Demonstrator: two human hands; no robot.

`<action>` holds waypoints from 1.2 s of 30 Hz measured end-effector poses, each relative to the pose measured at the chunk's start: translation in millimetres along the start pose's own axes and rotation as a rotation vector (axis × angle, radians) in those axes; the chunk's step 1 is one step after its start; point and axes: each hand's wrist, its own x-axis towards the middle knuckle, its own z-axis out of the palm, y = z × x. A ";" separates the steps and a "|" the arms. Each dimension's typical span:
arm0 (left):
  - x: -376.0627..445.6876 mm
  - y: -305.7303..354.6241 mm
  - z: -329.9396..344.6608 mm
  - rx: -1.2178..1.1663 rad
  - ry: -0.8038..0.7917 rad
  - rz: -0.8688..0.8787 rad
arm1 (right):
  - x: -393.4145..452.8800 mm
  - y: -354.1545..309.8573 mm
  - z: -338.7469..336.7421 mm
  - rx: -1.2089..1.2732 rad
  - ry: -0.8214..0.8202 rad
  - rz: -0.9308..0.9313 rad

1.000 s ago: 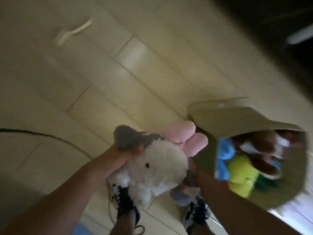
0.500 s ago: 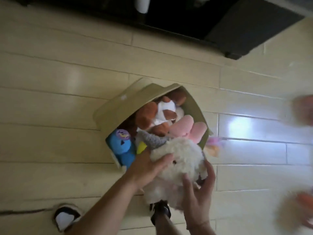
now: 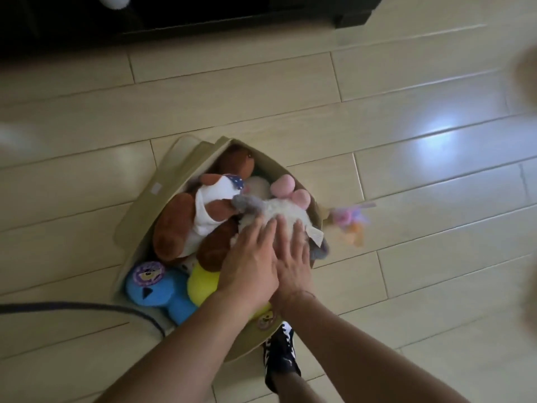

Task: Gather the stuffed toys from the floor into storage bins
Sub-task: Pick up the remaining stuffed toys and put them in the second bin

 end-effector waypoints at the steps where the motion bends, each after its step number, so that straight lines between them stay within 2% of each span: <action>1: 5.5 -0.9 8.0 0.006 -0.055 -0.001 | 11.3 2.7 4.4 0.003 0.049 0.030; 2: 10.7 -3.1 16.0 -0.005 -0.117 -0.029 | 21.7 6.6 9.6 -0.014 0.041 0.032; 4: 20.1 -10.2 29.2 -0.042 -0.241 -0.115 | 42.6 21.6 21.9 -0.130 -0.165 -0.010; 6: 28.8 -12.1 35.5 -0.001 -0.300 -0.138 | 55.1 32.0 18.6 -0.167 -0.366 -0.034; 8: 37.3 -7.4 36.4 0.084 -0.171 -0.057 | 53.3 29.6 1.9 -0.111 -0.420 -0.046; 9: 42.6 -1.8 34.7 0.123 -0.059 0.003 | 45.5 26.2 -5.2 0.023 -0.394 -0.025; 11: 60.0 9.2 33.5 0.097 0.148 0.084 | 24.9 26.1 -16.4 0.267 -0.232 -0.067; 13: 77.4 9.8 39.7 0.072 0.175 0.030 | -2.6 40.3 -26.1 0.425 -0.034 -0.291; 14: 85.8 6.9 46.3 0.112 0.125 -0.004 | -14.0 57.1 -26.0 0.499 0.110 -0.338; 15: 92.5 3.5 53.3 0.191 0.041 -0.042 | -23.2 79.6 -25.8 0.557 0.287 -0.308; 16: 97.6 -0.4 61.4 0.302 -0.080 -0.083 | -28.1 104.6 -24.8 0.570 0.441 -0.240; 18: 106.2 -4.8 76.1 0.508 -0.324 -0.153 | -22.8 146.7 -29.3 0.468 0.609 0.022; 19: 110.8 -2.3 80.2 0.578 -0.411 -0.172 | -12.2 166.4 -25.7 0.376 0.588 0.180; 20: 114.3 0.2 83.4 0.615 -0.465 -0.187 | 3.3 183.0 -22.9 0.274 0.452 0.320; 22: 119.4 5.1 85.5 0.626 -0.503 -0.208 | 36.3 206.7 -18.3 0.195 0.034 0.485; 23: 119.2 7.5 84.5 0.618 -0.500 -0.212 | 49.6 215.0 -14.7 0.238 -0.117 0.525; 24: 117.2 9.0 82.6 0.607 -0.486 -0.208 | 62.0 220.9 -11.0 0.347 -0.230 0.561; 25: 112.8 10.0 79.6 0.585 -0.463 -0.198 | 72.5 225.6 -5.1 0.519 -0.264 0.597; 27: 99.9 11.3 70.0 0.498 -0.376 -0.150 | 82.0 222.7 0.2 0.735 -0.172 0.683; 29: 83.9 11.4 59.8 0.366 -0.211 -0.042 | 75.7 210.0 -5.8 0.725 -0.043 0.740; 32: 55.7 5.1 46.8 0.118 0.077 0.166 | 44.0 178.8 -43.1 0.576 0.233 0.754; 34: 36.0 -12.4 36.7 -0.044 0.246 0.174 | 11.2 150.8 -73.8 0.571 0.410 0.678; 36: 14.4 -37.3 26.6 -0.124 0.362 0.097 | -26.0 121.1 -99.4 0.520 0.562 0.570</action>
